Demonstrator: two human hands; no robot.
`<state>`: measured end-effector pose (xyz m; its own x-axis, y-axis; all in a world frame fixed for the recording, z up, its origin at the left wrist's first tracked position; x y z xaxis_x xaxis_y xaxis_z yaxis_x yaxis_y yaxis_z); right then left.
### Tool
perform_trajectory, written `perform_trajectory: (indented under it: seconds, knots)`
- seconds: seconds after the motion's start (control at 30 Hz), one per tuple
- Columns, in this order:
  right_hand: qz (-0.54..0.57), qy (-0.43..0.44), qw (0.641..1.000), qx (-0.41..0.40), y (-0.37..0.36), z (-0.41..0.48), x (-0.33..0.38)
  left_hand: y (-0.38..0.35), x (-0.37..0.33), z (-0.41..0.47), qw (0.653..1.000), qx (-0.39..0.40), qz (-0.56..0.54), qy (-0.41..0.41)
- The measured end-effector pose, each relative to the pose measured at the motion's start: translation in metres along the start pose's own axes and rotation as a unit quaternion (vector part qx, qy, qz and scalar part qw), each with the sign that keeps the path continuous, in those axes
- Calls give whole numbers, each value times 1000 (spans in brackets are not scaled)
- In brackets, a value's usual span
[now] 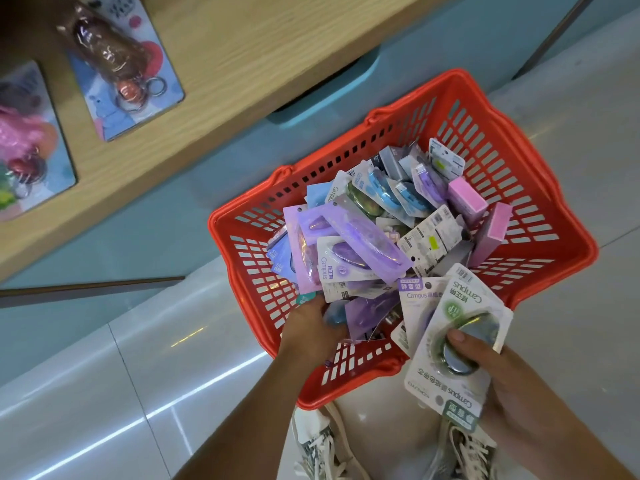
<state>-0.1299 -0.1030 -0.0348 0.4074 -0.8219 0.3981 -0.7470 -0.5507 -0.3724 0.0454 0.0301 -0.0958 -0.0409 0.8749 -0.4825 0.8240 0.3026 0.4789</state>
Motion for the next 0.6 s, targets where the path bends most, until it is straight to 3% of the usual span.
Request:
perform_trajectory:
  seconds: [0.1,0.33,0.4,0.53,0.6]
  knots:
    - [14,3,1000,2,-3,-9,4,14,-6,-18,999,-38,-21,-13]
    - [89,10,996,16,-18,-39,16,87,-13,-68,965,-126,-231,-8]
    - [127,10,991,39,-27,-45,19,104,-20,-81,932,-145,-332,1]
    - [275,46,948,154,-78,-67,46,120,-56,-124,812,-120,-571,14]
    - [308,63,926,209,-105,-82,62,121,-78,-149,794,-111,-597,11]
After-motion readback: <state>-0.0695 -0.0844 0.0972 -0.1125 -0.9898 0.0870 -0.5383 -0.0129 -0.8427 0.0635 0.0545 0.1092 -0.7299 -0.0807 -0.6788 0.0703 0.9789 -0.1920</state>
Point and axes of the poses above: each hand's wrist, its own z-axis towards the middle knuckle, its own y-axis out of the back of the hand, x = y × z, the point moved 8 cm from there along z, towards the middle knuckle, and after that the axes turned 9 degrees about -z, right-handed, at the moved point
